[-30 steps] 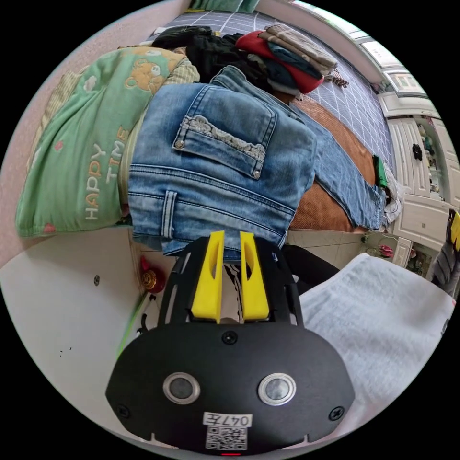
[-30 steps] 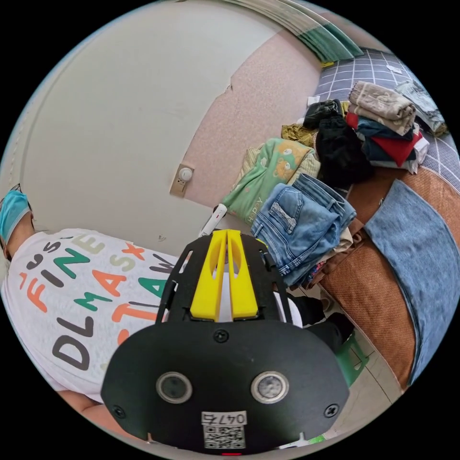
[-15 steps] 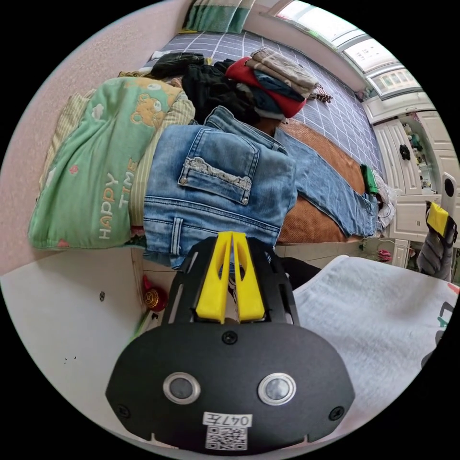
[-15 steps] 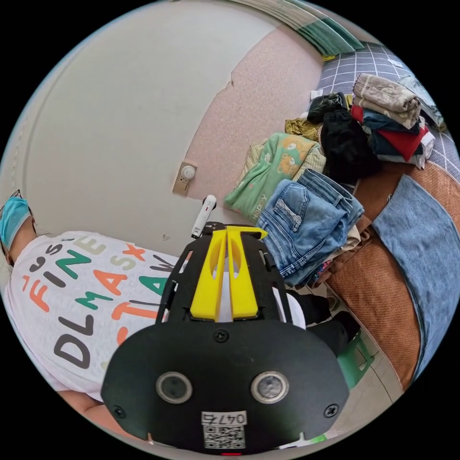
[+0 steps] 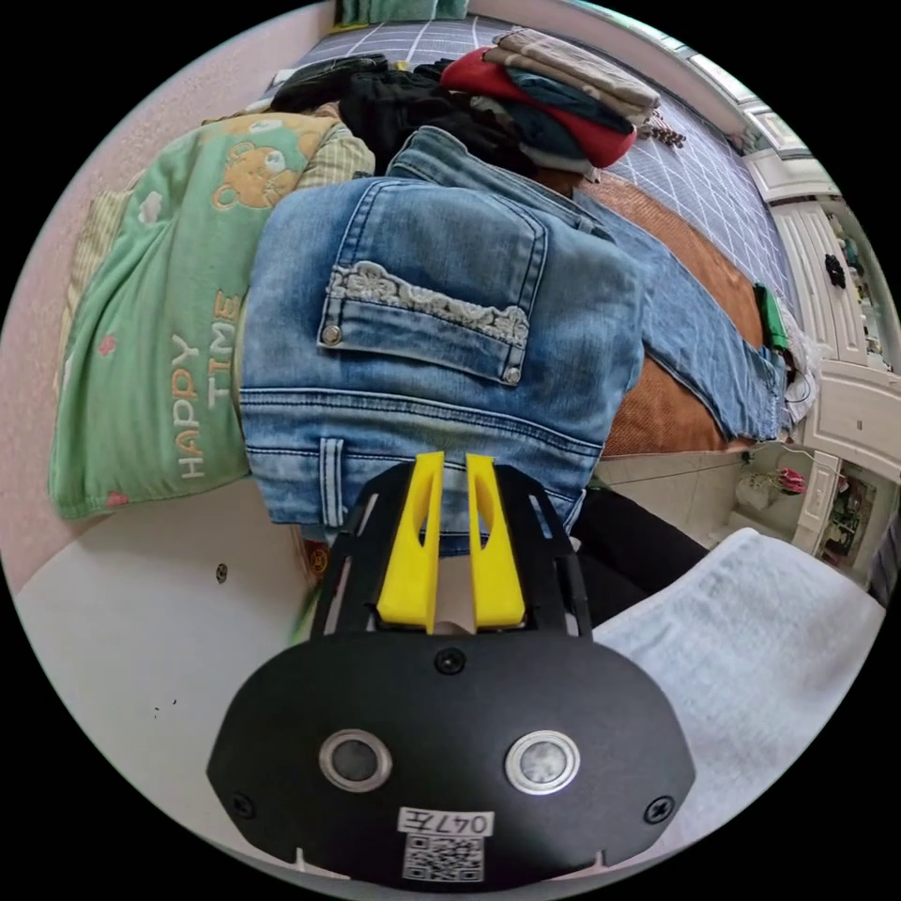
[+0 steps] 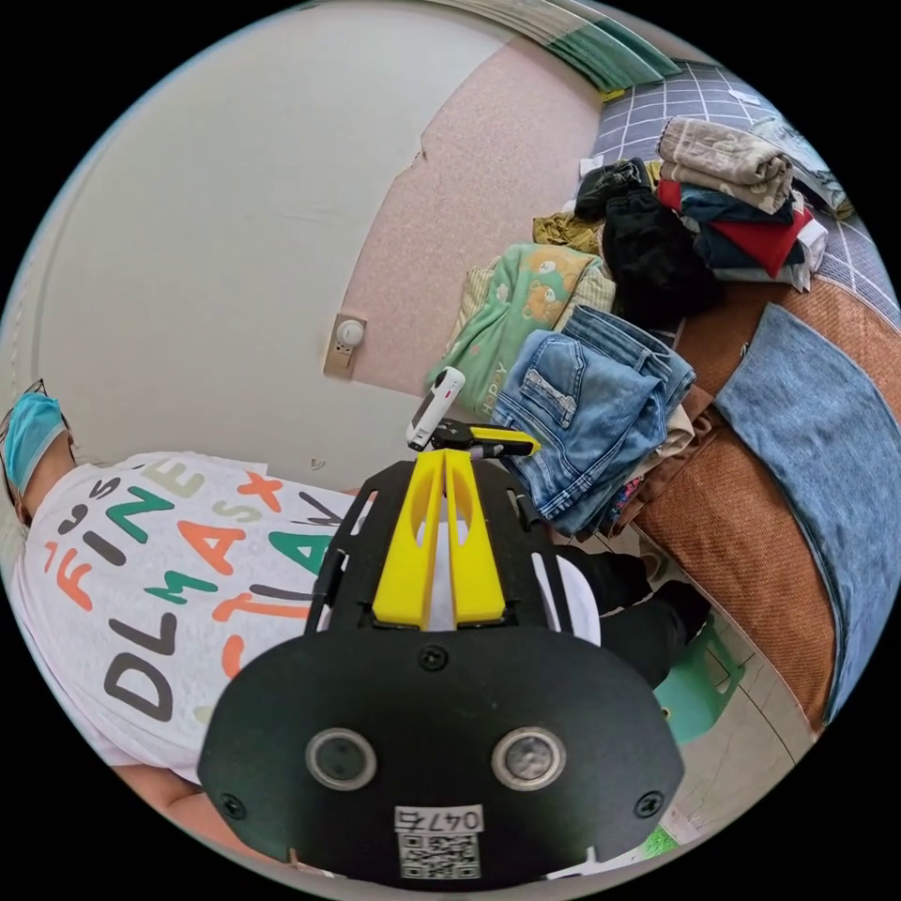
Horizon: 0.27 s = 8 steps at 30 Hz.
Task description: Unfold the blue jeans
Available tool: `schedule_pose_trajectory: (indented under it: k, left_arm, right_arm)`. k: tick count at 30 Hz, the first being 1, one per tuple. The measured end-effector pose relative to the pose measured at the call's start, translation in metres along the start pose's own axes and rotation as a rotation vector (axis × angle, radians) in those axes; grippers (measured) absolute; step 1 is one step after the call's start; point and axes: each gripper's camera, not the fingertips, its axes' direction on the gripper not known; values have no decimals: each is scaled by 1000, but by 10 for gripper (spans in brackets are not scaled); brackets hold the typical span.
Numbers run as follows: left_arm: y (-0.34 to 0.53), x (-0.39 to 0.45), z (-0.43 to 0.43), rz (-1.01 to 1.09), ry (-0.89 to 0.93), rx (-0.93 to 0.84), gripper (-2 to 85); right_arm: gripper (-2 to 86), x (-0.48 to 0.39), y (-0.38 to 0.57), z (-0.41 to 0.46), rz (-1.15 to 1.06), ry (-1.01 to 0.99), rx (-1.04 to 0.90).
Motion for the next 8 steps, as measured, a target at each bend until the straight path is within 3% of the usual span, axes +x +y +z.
schedule_pose_trajectory:
  k: [8]
  left_arm:
    - [20,4,16,-13,55,-10,-4]
  right_arm:
    - [-12,-8,-17,1,14,-20,-32]
